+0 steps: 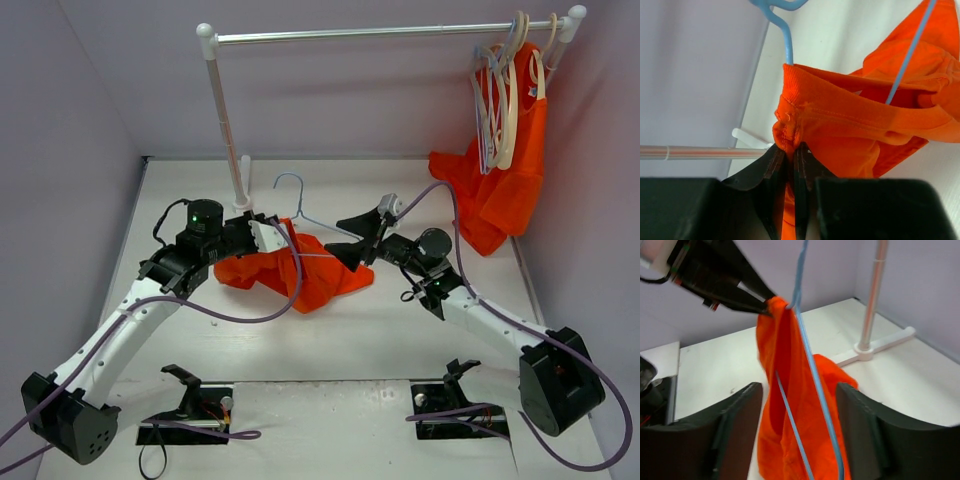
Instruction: Place the t-shirt on the hanger
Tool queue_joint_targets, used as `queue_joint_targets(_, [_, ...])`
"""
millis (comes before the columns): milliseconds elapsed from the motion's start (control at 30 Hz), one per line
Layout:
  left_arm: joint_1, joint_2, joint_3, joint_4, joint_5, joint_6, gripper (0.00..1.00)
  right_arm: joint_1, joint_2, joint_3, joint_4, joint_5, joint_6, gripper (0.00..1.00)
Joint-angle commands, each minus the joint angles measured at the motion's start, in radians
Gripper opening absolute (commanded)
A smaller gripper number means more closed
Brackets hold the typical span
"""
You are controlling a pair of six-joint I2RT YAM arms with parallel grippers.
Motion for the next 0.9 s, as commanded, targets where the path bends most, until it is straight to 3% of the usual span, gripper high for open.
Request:
queue_joint_targets(0, [-0.004, -0.045, 0.021, 0.083, 0.008, -0.004, 0.00, 0.004, -0.077, 0.076, -0.074, 0.123, -0.113, 0.64])
queue_joint_targets(133, [-0.004, -0.059, -0.001, 0.104, -0.033, -0.016, 0.00, 0.000, -0.140, 0.107, -0.184, 0.267, -0.173, 0.78])
queue_joint_targets(467, [-0.004, -0.069, -0.028, 0.138, -0.153, -0.046, 0.00, -0.005, -0.244, 0.159, -0.397, 0.525, -0.230, 0.86])
queue_joint_targets(567, [-0.004, -0.064, -0.027, 0.149, -0.229, -0.070, 0.00, -0.003, -0.284, 0.144, -0.419, 0.629, -0.152, 0.84])
queue_joint_targets(633, [-0.008, -0.053, -0.024, 0.150, -0.289, -0.098, 0.00, -0.003, -0.295, 0.132, -0.440, 0.721, -0.067, 0.78])
queue_joint_targets(800, [-0.106, -0.001, -0.015, 0.152, -0.464, -0.119, 0.00, 0.033, -0.298, 0.038, -0.401, 0.800, 0.088, 0.63])
queue_joint_targets(867, [-0.152, 0.017, -0.015, 0.163, -0.535, -0.136, 0.00, 0.064, -0.277, 0.001, -0.365, 0.844, 0.147, 0.63])
